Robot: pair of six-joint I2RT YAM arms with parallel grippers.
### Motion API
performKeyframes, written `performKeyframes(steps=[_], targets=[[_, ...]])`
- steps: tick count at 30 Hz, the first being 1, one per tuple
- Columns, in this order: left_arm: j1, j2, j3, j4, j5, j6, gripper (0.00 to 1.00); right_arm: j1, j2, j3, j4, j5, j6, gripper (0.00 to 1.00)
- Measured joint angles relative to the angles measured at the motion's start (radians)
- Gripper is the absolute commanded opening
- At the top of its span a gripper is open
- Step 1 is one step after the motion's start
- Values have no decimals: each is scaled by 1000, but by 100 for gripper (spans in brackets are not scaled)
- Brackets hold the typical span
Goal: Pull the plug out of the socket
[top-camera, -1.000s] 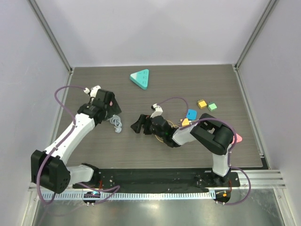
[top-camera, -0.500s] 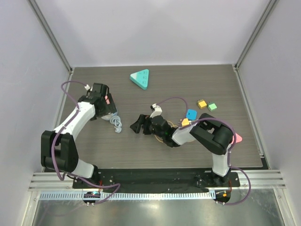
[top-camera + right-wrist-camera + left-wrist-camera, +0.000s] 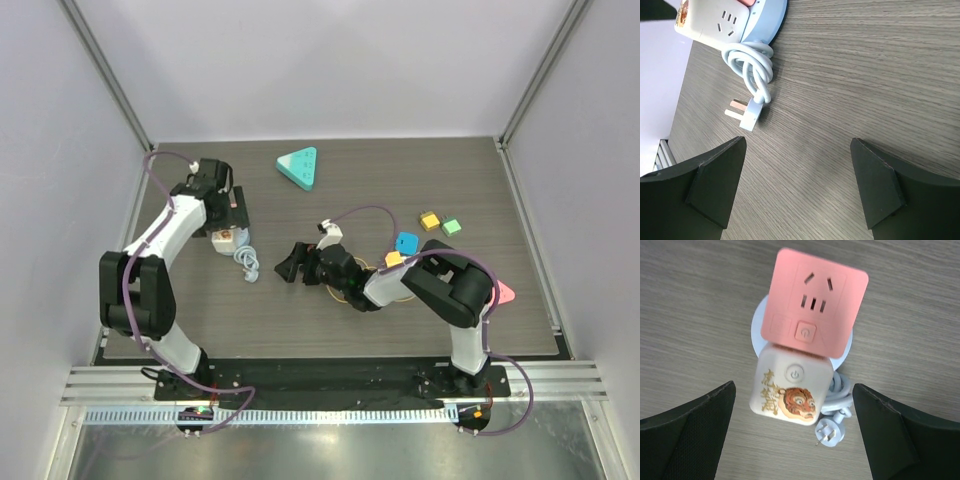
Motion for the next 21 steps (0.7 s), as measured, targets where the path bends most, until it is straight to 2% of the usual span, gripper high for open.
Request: performKeyframes(steps=[10, 16, 19, 20, 21], targets=[[48, 57, 16, 9, 89, 46, 87, 0, 19, 27, -2, -10, 0, 91], [47, 57, -13, 23, 134, 52, 75, 0, 46, 61, -3, -26, 1, 91], [48, 57, -35, 29, 142, 56, 61, 0, 60, 78, -1, -33, 4, 91], [49, 57, -41, 31, 149, 55, 51, 0, 63, 81, -1, -35, 5, 91], [50, 57, -43, 31, 155, 56, 47, 0, 64, 82, 0, -36, 5, 91]])
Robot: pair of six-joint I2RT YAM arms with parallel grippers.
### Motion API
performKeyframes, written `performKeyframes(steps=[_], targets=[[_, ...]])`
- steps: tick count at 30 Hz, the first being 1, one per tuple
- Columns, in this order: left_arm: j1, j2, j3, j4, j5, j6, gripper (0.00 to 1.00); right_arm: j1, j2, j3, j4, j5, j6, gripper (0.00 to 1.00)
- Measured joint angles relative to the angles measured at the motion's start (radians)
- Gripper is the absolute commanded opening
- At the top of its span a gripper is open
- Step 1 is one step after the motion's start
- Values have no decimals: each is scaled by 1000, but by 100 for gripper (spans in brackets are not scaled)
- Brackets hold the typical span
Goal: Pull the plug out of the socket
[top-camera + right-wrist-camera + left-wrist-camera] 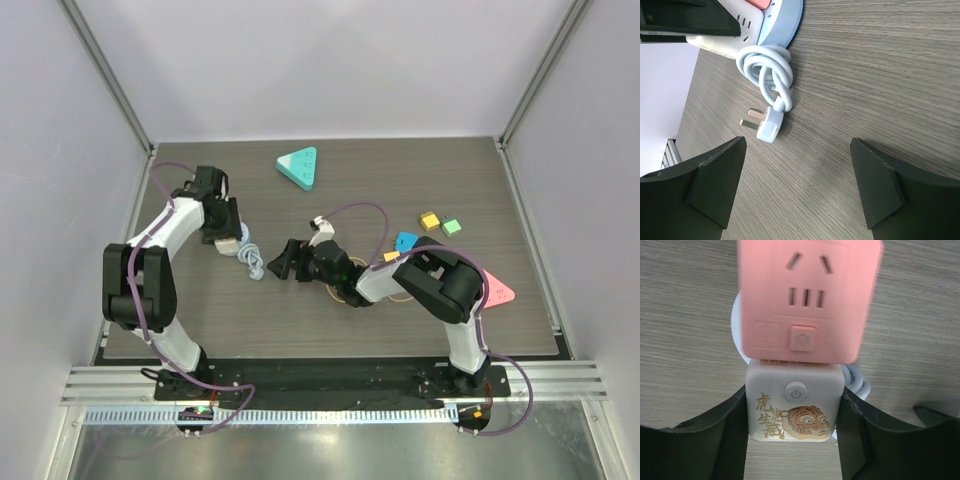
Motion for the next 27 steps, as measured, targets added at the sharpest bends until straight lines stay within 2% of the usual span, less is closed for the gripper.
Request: performKeyframes(steps=[1, 2, 10, 11, 15, 24, 27], targets=[[0, 0, 0, 0, 10, 4, 44, 0, 0, 0, 0, -1, 0, 91], [-1, 0, 0, 0, 16, 2, 36, 0, 1, 0, 1, -2, 0, 91], [-44, 0, -2, 5, 31, 6, 21, -23, 4, -11, 31, -24, 27, 88], [-58, 0, -2, 5, 28, 8, 13, -30, 6, -17, 42, -27, 34, 86], [-113, -2, -2, 3, 19, 21, 0, -66, 16, -59, 119, -58, 76, 80], [-176, -2, 4, -32, 31, 40, 0, -101, 47, -82, 179, -87, 123, 54], [-177, -9, 3, -50, 45, 39, 0, -100, 63, -68, 179, -100, 128, 51]])
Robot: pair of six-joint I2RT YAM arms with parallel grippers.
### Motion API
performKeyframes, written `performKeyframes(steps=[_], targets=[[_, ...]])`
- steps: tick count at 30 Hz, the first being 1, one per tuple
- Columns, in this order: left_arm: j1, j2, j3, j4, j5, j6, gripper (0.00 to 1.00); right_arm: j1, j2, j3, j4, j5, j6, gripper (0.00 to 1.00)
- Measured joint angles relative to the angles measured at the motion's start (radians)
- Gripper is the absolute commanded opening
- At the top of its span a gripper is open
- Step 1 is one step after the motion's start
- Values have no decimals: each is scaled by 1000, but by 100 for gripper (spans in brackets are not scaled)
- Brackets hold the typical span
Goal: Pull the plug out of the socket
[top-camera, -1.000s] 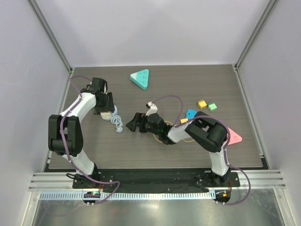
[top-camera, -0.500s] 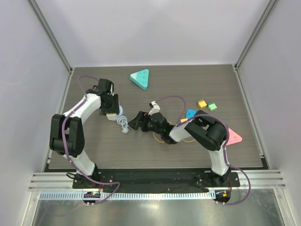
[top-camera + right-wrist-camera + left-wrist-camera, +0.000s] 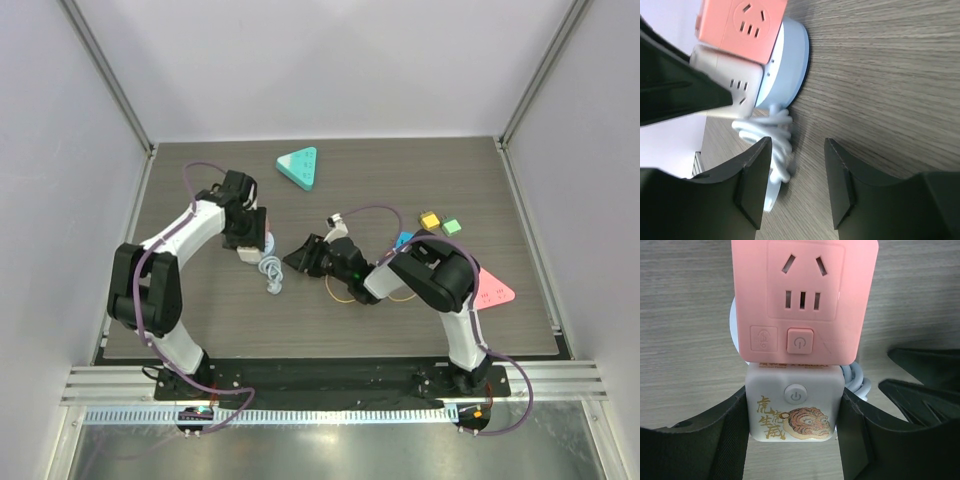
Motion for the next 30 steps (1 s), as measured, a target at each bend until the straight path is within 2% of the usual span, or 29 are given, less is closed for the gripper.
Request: performKeyframes(steps=[8, 25, 29, 30], targets=[[0, -86, -73, -19, 47, -2, 0, 10, 52, 80, -18, -24, 10, 52], [-9, -94, -97, 16, 108, -31, 0, 29, 65, 139, -84, -23, 8, 52], [-10, -96, -100, 20, 112, -31, 0, 29, 65, 144, -93, -22, 9, 51], [-10, -96, -101, 22, 112, -31, 0, 29, 65, 150, -103, -21, 9, 48]])
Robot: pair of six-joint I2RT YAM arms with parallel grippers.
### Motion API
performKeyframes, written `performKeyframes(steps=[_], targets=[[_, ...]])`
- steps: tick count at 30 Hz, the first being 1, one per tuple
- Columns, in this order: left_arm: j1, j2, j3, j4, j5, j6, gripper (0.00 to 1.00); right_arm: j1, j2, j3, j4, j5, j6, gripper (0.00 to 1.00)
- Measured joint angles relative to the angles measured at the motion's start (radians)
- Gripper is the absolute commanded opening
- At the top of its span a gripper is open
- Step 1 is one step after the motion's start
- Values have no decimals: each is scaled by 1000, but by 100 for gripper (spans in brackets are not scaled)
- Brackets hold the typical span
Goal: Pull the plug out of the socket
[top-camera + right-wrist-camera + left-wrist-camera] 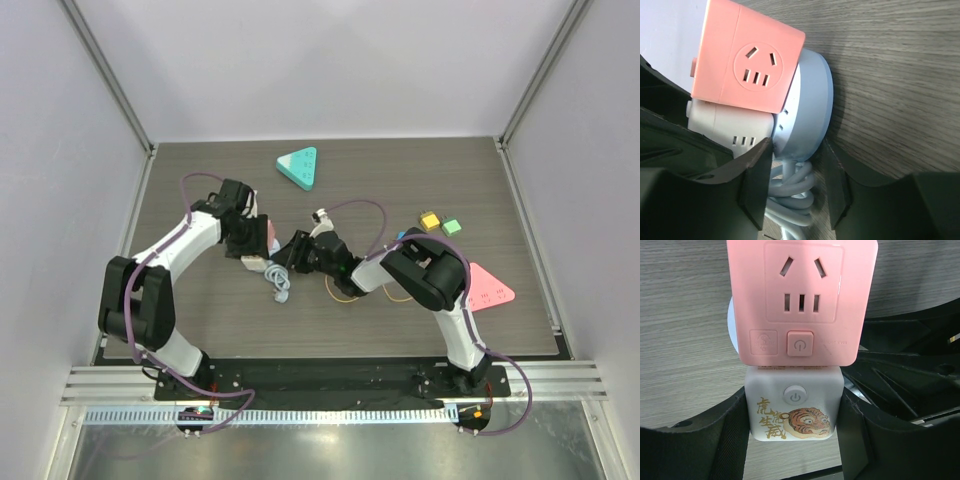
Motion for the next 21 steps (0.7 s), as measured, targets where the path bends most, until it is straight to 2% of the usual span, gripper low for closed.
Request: performKeyframes(steps=[7, 13, 21], targets=[[4, -29, -26, 19, -7, -3, 0, 0, 2, 30, -40, 6, 9, 40], [6, -64, -53, 38, -12, -6, 0, 0, 2, 41, -45, 7, 22, 39], [21, -79, -65, 66, -34, -14, 0, 0, 29, 143, -156, 22, 37, 36]])
